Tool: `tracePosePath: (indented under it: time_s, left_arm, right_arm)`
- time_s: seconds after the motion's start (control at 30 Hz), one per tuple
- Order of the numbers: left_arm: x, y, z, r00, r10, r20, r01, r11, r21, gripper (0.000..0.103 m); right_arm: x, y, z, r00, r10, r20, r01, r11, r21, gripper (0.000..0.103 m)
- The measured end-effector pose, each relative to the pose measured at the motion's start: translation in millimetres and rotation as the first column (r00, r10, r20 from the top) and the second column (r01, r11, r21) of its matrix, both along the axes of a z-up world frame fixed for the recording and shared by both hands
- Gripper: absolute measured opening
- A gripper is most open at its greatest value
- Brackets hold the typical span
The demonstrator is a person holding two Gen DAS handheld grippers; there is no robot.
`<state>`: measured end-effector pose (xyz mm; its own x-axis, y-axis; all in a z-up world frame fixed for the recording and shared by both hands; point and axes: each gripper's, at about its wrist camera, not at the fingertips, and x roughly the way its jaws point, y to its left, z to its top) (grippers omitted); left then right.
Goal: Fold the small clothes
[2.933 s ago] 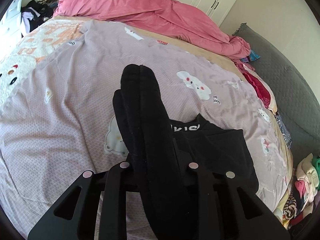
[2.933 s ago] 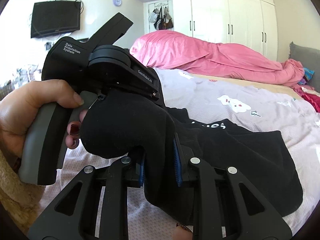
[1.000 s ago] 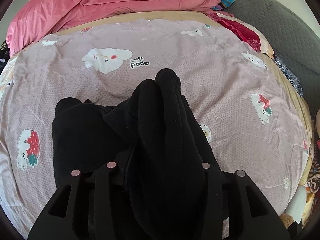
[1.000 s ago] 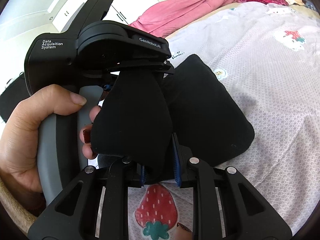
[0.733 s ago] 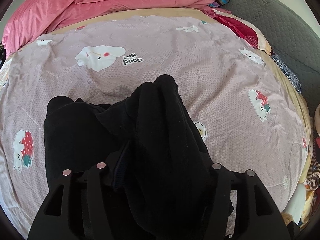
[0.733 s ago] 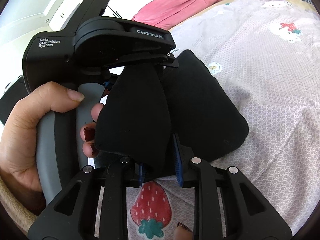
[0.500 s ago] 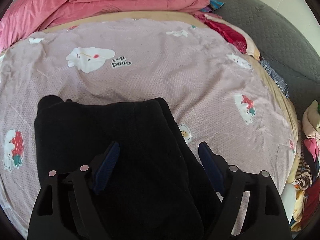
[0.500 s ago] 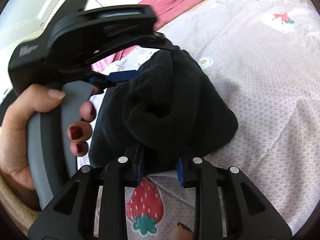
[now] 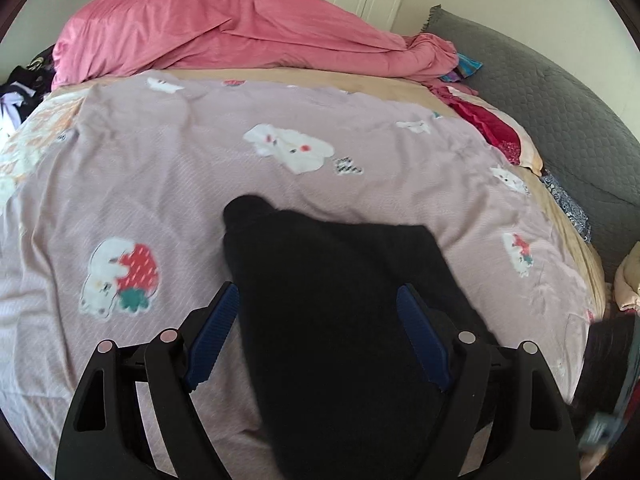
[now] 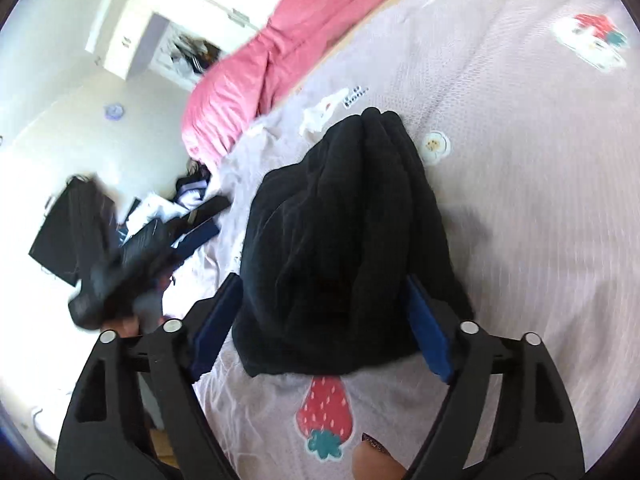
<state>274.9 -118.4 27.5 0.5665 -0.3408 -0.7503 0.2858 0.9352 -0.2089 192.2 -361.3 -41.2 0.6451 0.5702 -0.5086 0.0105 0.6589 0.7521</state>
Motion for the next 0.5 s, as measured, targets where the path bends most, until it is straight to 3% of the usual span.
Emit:
tracePosePath:
  time_s: [0.13,0.23,0.33,0.4,0.5]
  left_arm:
    - [-13.5,13.8,-15.8,1.000,-0.002,-0.023,0.002,1.000,-0.001,0.080]
    - [-21.4,14.5,-28.9,0.999,-0.010,-0.045,0.010,1.000,0.008,0.080]
    - [-24.6,12.4,-38.7,0.998,-0.016,-0.057,0.017,1.000,0.018,0.080]
    - [-25.2,10.6,-40.9,0.998,-0.019,-0.059,0.020,1.000,0.023,0.080]
    - [-26.7,8.5,-38.5,0.999,-0.023,-0.050,0.024,0.999,0.032,0.080]
  right_arm:
    - [36.6,-3.8,-2.5,0.994,0.075,-0.080,-0.077,0.997,-0.025,0.074]
    - [58.5,-2.3,-12.4,0.984,0.129,-0.121,-0.128,0.992,0.017,0.074]
    - [67.7,3.7,-14.6,0.983,0.134,-0.124,-0.140,0.989,-0.040,0.056]
    - [65.1,8.6,-8.4,0.985,0.145,-0.090,-0.153,0.984,-0.090,0.030]
    - [61.5,13.9,6.6,0.985,0.171,0.002,-0.168,0.971,-0.170,0.020]
